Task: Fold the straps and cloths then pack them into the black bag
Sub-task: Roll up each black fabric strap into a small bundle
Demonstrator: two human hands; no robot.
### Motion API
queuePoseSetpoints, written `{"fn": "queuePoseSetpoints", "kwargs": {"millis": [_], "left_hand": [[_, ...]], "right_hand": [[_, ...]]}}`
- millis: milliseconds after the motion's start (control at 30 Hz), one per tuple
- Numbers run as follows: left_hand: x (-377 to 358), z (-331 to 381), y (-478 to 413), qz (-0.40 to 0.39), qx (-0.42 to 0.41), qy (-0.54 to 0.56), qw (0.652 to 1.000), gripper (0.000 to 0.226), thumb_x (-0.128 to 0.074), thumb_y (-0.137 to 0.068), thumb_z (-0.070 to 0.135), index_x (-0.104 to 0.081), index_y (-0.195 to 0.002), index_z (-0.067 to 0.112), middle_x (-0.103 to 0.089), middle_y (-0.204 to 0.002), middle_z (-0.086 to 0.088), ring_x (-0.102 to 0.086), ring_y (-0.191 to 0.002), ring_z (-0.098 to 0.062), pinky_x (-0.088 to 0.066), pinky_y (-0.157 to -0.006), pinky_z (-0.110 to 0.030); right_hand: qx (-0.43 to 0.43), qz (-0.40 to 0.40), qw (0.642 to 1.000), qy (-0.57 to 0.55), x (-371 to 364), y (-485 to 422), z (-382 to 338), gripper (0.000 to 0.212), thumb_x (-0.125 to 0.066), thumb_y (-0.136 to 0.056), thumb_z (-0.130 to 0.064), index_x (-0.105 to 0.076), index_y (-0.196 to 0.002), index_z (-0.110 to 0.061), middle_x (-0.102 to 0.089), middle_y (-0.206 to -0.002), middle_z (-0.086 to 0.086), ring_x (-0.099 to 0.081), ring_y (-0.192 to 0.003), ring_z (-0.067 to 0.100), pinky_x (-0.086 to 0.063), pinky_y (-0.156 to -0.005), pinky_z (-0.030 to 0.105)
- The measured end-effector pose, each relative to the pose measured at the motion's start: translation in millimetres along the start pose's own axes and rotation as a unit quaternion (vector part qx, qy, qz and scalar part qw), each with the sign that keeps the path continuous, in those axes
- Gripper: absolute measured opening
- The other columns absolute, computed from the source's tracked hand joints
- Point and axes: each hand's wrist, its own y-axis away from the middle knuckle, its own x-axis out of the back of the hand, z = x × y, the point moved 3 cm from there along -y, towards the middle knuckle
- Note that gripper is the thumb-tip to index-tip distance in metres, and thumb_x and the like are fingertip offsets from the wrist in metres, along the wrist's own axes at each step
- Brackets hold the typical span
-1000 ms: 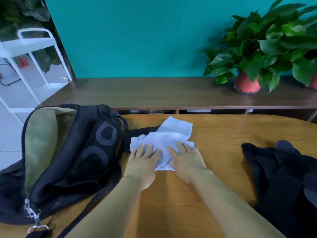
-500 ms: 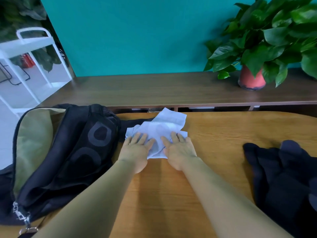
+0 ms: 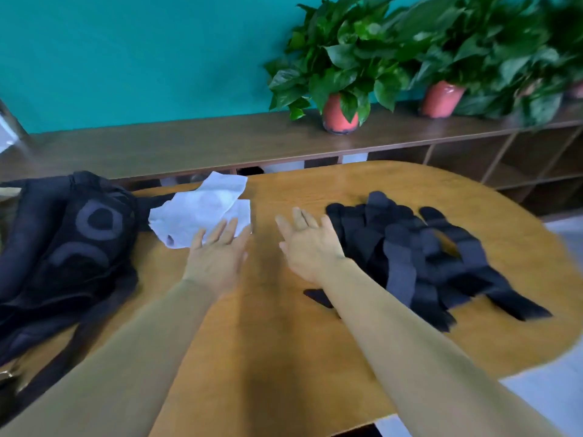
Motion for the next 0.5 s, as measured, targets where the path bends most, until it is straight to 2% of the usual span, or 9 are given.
{"fn": "queuePoseSetpoints", "kwargs": {"millis": [267, 400, 500], "left_hand": [[18, 91, 34, 0.022, -0.138, 0.033, 0.99, 0.049, -0.031, -0.101, 0.046, -0.025, -0.148, 0.033, -0.012, -0.161, 0.002, -0.013, -0.146, -0.012, 0.001, -0.116, -0.044], [17, 109, 49, -0.01, -0.199, 0.008, 0.98, 0.054, -0.044, -0.091, 0.047, -0.037, -0.143, 0.035, -0.013, -0.16, 0.001, -0.008, -0.147, -0.01, 0.009, -0.116, -0.048], [11, 115, 51, 0.012, -0.212, -0.014, 0.977, 0.04, -0.047, -0.096, 0.036, -0.05, -0.135, 0.036, -0.02, -0.159, 0.002, -0.01, -0.147, -0.011, 0.017, -0.112, -0.047]], "right_hand": [[-0.133, 0.001, 0.991, -0.002, -24, 105, 76, 0.055, -0.023, -0.103, -0.033, -0.005, -0.151, -0.016, -0.003, -0.158, 0.015, -0.003, -0.145, 0.028, -0.011, -0.115, 0.045], [-0.122, 0.006, 0.993, 0.0, -32, 126, 79, 0.053, -0.025, -0.102, -0.03, -0.012, -0.151, -0.014, -0.009, -0.158, 0.013, -0.006, -0.145, 0.026, -0.011, -0.115, 0.044], [-0.099, -0.002, 0.995, 0.015, -32, 129, 69, 0.049, -0.027, -0.102, -0.031, -0.026, -0.147, -0.012, -0.015, -0.156, 0.013, -0.005, -0.145, 0.026, -0.009, -0.115, 0.047]]}}
